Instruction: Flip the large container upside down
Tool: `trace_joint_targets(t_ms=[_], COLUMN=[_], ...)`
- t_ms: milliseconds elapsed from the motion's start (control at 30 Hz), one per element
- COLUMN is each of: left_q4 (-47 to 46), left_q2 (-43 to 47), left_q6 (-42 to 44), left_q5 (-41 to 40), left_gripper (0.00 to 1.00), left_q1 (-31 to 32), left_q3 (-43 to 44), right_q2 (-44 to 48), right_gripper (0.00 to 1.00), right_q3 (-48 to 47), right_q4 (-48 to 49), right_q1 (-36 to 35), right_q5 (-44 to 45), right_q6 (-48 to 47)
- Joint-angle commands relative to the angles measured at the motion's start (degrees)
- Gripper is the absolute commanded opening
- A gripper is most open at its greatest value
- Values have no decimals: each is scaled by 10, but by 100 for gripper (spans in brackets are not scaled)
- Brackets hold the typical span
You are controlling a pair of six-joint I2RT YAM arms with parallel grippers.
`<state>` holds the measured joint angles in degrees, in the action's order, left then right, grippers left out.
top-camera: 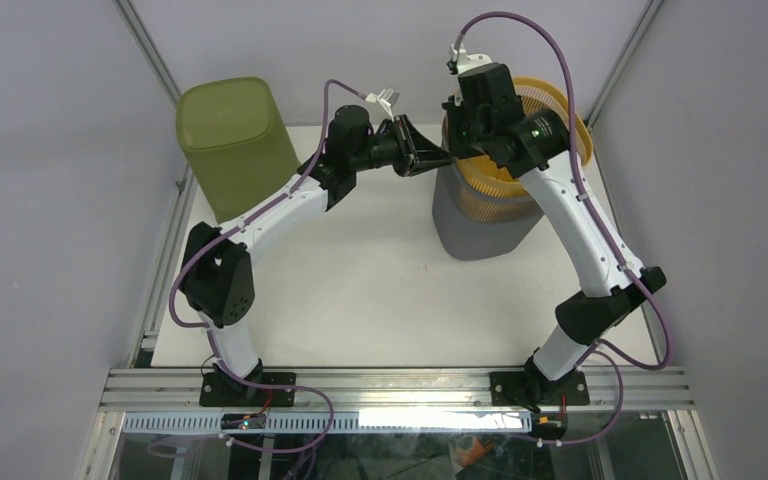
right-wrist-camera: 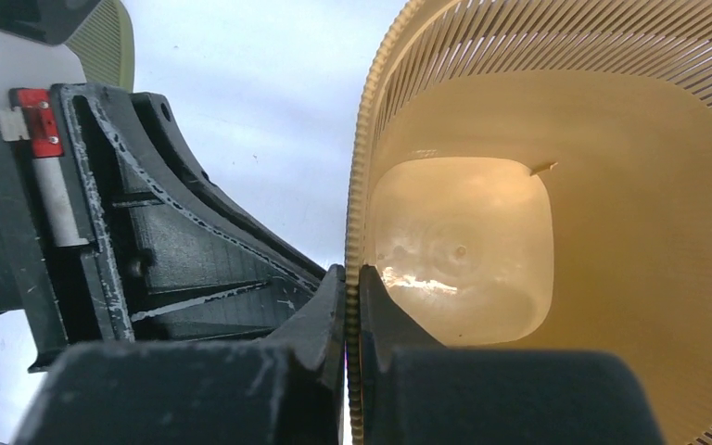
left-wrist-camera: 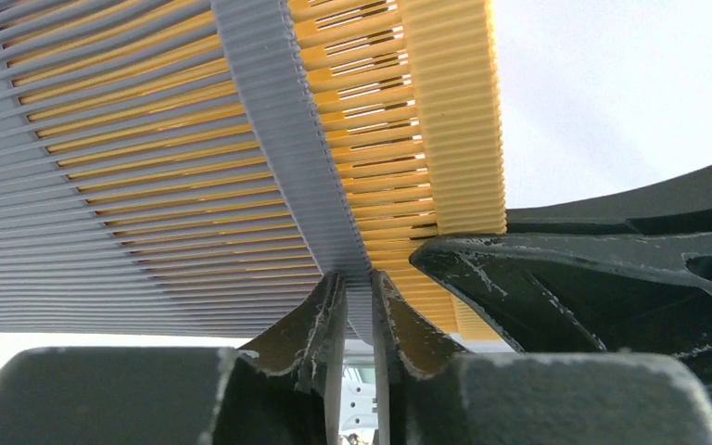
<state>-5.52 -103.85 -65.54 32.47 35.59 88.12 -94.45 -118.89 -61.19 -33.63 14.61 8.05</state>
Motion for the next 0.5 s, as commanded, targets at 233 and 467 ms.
trace_joint_targets(t_ms=[233, 467], left_q4=[39, 54], left_q2=[-10, -9], left_q6=[3, 5], left_q5=[-9, -20], left_gripper=[13, 13], left_q1=[9, 9], left_q3=[15, 7], right_q2=[12, 20], right_gripper=[0, 0], right_q3=[-225, -222], right_q4=[65, 93], right_q1=[-49, -63], right_q5=[-38, -38], right_q6=[29, 14])
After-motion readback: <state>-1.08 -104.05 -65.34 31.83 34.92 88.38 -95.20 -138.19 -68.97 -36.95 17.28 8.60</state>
